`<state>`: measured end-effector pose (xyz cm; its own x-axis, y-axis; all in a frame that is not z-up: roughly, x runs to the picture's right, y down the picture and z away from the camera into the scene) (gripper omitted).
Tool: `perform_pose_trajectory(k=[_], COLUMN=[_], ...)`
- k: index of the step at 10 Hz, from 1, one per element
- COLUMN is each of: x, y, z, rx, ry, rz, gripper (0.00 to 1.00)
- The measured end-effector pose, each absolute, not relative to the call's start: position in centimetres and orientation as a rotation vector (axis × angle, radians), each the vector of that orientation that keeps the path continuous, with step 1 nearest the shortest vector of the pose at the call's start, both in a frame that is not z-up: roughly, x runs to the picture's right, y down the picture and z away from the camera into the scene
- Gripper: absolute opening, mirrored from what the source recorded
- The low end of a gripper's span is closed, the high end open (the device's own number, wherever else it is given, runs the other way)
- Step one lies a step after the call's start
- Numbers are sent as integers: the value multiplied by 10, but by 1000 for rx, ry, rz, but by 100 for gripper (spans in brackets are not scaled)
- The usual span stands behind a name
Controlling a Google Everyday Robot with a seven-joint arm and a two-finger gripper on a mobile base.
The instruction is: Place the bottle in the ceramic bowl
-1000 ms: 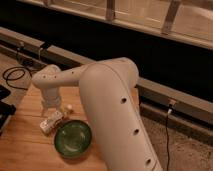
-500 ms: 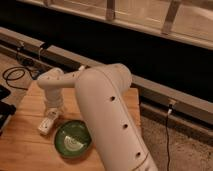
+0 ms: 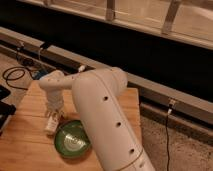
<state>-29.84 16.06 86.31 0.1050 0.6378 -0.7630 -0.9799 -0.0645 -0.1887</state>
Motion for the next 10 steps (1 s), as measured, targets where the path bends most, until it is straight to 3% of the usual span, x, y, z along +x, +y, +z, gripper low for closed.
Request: perform_pose_trajectory(k=[2,7,10], x=[-300,-303,-299], y=[157,144,136], z=[855,830,823], rx=[-844,-861,-856], ry=[490,384,349], rz=[1423,1408,1411], gripper=[51,2,0])
